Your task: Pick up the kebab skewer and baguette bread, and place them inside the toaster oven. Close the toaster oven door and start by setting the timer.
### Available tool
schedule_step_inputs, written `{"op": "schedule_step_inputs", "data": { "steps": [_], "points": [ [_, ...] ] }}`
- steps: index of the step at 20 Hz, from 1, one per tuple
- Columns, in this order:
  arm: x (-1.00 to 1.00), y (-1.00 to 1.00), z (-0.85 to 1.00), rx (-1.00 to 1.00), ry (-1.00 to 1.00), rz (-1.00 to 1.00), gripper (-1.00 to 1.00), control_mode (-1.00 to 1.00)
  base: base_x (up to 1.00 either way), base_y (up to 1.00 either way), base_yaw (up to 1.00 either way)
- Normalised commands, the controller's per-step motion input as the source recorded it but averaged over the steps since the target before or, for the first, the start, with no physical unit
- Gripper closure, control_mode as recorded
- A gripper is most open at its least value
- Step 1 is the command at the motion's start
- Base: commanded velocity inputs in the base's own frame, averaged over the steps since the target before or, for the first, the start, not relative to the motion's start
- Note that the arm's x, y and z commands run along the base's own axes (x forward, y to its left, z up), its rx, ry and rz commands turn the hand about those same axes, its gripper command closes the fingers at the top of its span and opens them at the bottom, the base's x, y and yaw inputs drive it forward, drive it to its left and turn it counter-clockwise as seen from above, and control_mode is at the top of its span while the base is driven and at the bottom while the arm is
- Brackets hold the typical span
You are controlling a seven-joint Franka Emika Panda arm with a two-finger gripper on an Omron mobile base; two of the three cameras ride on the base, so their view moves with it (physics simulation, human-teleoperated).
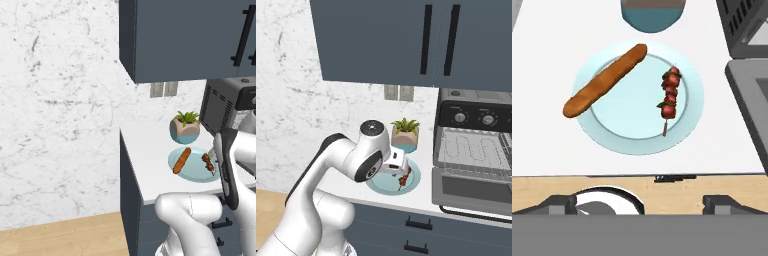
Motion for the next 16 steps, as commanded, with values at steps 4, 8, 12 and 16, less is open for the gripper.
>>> {"op": "schedule_step_inputs", "data": {
  "steps": [4, 8, 12, 16],
  "points": [
    [0.67, 0.18, -0.45, 0.0, 0.01, -0.06, -1.0, -1.0, 0.0, 0.0, 0.0],
    [0.69, -0.07, -0.41, 0.0, 0.02, -0.06, -1.0, -1.0, 0.0, 0.0, 0.0],
    [0.49, -0.29, -0.21, 0.0, 0.07, -0.04, -1.0, -1.0, 0.0, 0.0, 0.0],
    [0.46, -0.23, -0.24, 0.0, 0.06, -0.01, -1.0, -1.0, 0.0, 0.0, 0.0]
  ]
}}
